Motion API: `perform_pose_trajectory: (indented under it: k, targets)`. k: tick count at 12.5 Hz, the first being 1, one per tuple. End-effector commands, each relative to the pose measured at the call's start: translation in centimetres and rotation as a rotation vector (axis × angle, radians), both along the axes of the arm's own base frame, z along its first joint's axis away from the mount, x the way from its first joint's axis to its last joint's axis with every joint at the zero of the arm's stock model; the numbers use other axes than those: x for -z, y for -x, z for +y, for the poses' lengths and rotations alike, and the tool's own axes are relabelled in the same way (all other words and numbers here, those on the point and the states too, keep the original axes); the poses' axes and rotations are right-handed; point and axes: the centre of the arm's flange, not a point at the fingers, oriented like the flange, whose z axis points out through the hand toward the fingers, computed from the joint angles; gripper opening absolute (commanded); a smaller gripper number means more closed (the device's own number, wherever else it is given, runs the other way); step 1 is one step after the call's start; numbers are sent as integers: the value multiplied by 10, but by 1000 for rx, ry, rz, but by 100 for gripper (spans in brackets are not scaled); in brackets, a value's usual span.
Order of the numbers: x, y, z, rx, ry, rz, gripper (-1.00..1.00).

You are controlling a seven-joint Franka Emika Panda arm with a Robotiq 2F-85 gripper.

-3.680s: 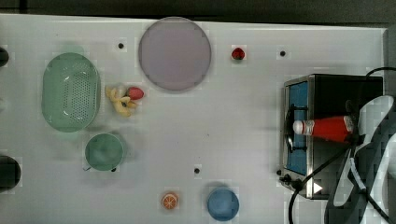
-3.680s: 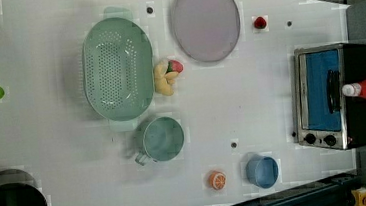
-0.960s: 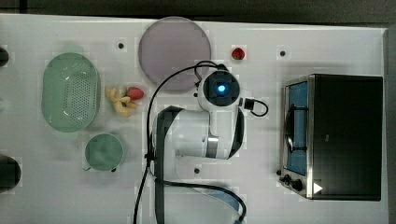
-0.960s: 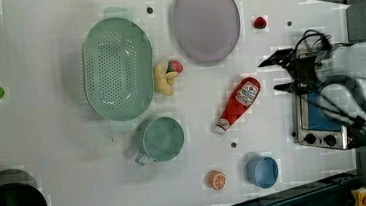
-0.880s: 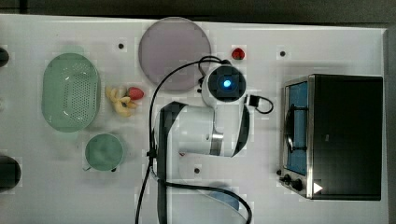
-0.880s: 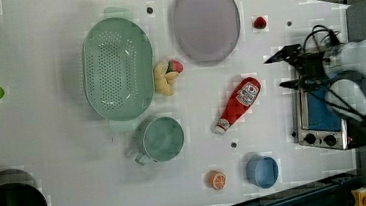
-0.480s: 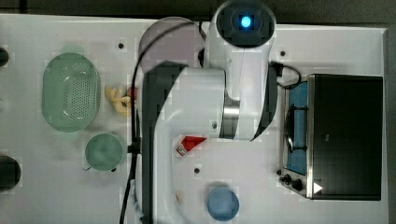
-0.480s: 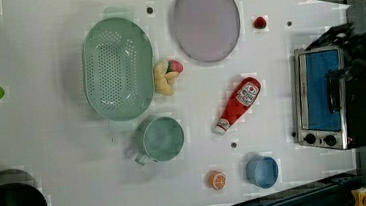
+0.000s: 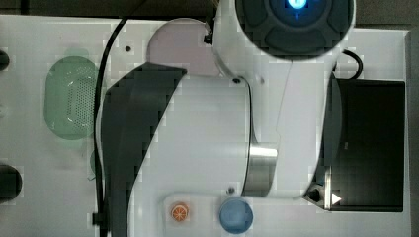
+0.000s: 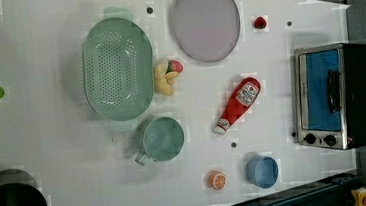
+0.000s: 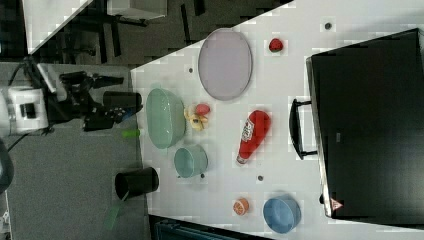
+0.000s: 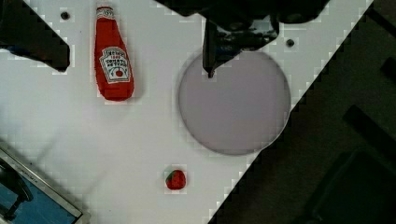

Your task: Pick Ketchup from oven and place it on table.

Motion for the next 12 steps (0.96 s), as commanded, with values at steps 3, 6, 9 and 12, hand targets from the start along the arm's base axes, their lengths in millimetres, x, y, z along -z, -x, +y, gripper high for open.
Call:
perform_pose_trajectory:
  k: [3,6,9,12]
  targets:
    - [38,-11,-8,35,-6,85,100]
    - [40,-11,-8,34,-6,89,100]
    - [45,-13,-8,35,-5,96,100]
    - [47,-14,-8,34,-5,100,100]
